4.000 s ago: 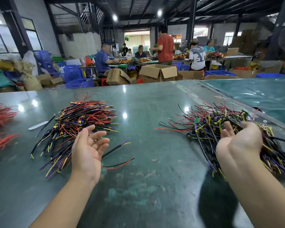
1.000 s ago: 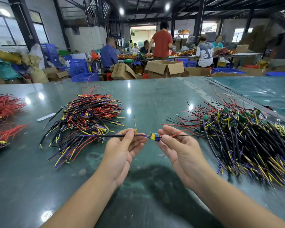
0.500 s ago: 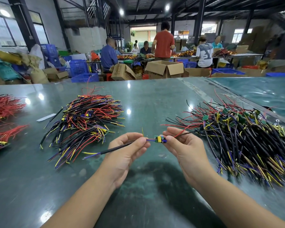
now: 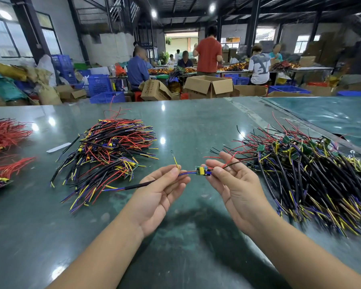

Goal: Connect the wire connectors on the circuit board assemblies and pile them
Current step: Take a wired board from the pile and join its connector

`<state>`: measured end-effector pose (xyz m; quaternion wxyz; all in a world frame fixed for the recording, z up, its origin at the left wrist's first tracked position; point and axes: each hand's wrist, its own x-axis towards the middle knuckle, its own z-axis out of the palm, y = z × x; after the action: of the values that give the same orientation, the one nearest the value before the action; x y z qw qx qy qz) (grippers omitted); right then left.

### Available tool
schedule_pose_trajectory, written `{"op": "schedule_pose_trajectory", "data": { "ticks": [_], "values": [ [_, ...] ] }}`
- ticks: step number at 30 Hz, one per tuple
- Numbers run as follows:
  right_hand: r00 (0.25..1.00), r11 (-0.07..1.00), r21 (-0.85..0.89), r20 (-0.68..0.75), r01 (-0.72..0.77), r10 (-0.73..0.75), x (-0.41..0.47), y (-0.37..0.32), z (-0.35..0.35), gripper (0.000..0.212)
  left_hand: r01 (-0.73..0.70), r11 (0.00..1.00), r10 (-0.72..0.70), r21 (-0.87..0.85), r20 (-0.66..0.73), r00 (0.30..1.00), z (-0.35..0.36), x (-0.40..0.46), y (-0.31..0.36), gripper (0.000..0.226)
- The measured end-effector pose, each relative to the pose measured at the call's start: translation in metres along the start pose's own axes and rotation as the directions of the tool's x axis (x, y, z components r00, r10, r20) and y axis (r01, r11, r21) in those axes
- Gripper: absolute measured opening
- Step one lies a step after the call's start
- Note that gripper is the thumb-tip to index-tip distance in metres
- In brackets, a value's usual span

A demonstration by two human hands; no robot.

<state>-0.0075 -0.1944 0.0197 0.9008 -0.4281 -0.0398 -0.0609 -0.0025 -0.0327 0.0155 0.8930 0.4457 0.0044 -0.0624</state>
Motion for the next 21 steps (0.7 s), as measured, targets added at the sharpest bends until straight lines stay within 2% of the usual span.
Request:
{"op": "schedule_pose_trajectory", "data": {
  "ticks": [7,10,13,17,21],
  "values": [
    [0.999,0.996,-0.076,0.024,0.037,-0.035,-0.0016,0.0016,-0.0008,0.03,0.019,0.999,-0.02,0.049,0.023,1.0,-0.001,-0.0018,0.0029,0.011],
    [0.997,0.985,-0.157,0.027,0.073,-0.069,-0.0016,0.0021,-0.0021,0.031,-0.036,0.965,0.033,0.261,0.016,0.999,-0.0038,-0.0023,0.0014,0.01],
    [0.995,0.967,-0.235,0.017,0.097,-0.096,-0.0011,0.0017,-0.0033,0.031,-0.097,0.862,0.09,0.498,0.039,0.995,-0.0046,-0.0032,-0.0019,0.012],
    [0.994,0.956,-0.271,0.006,0.108,-0.111,-0.0008,0.0025,-0.0037,0.032,-0.118,0.766,0.085,0.631,0.082,0.993,-0.0045,-0.0034,-0.0028,0.017],
    [0.993,0.947,-0.301,-0.008,0.111,-0.119,-0.0018,0.0031,-0.0048,0.029,-0.136,0.742,0.082,0.657,0.111,0.99,-0.0034,-0.0045,-0.0056,0.022]
  ]
}}
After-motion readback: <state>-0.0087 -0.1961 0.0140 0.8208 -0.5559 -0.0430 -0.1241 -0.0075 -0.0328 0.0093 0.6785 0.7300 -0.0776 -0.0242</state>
